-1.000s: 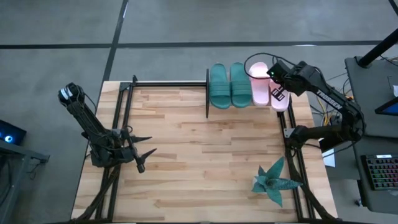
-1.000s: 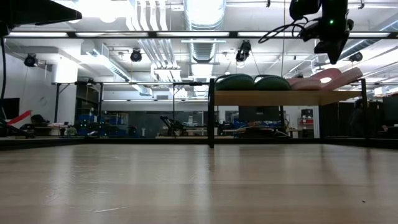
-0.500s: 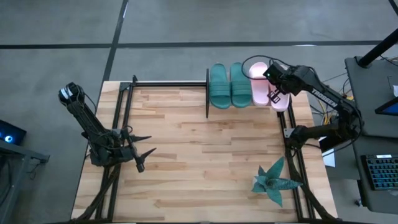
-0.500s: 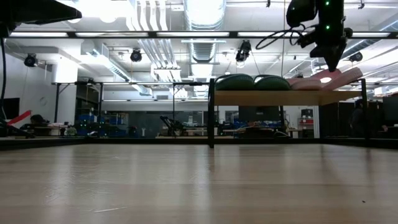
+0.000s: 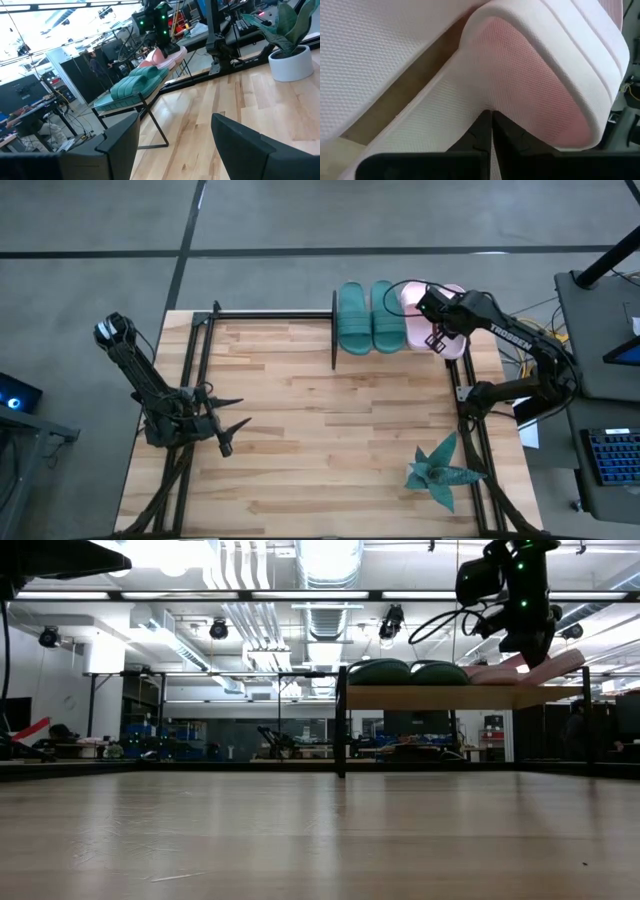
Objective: Pick and place slides into the shelf
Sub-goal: Put the pink slipper on the shelf, then adjust the left green slipper
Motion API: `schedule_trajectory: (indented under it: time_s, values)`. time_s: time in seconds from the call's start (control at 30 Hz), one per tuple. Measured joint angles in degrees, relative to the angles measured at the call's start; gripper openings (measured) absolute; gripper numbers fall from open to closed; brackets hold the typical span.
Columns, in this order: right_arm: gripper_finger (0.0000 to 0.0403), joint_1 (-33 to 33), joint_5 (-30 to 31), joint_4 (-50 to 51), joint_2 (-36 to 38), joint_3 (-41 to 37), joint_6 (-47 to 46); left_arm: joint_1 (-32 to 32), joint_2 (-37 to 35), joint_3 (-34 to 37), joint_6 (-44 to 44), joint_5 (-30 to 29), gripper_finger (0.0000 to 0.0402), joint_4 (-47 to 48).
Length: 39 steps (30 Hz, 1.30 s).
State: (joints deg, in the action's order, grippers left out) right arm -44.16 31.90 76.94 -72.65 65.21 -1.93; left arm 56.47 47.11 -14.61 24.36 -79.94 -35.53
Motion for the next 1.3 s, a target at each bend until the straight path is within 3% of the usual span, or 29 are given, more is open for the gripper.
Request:
schedule_trajectory:
  time_s: [0.47, 1.07, 1.3]
  values:
    - [0.0008, -0.5, -1.9, -3.1, 0.1, -3.3, 2.0, 0.0, 0.1, 0.0, 0.0, 0.0, 0.0231, 0.0]
    - [0.0009, -0.6, -5.4, -2.8, 6.2, 3.6, 2.1, 0.0, 0.0, 0.0, 0.0, 0.0, 0.0231, 0.0]
    - [0.0009, 5.2, -14.4, -9.3, 7.7, 3.7, 3.4, 0.0, 0.0, 0.0, 0.0, 0.0, 0.0231, 0.0]
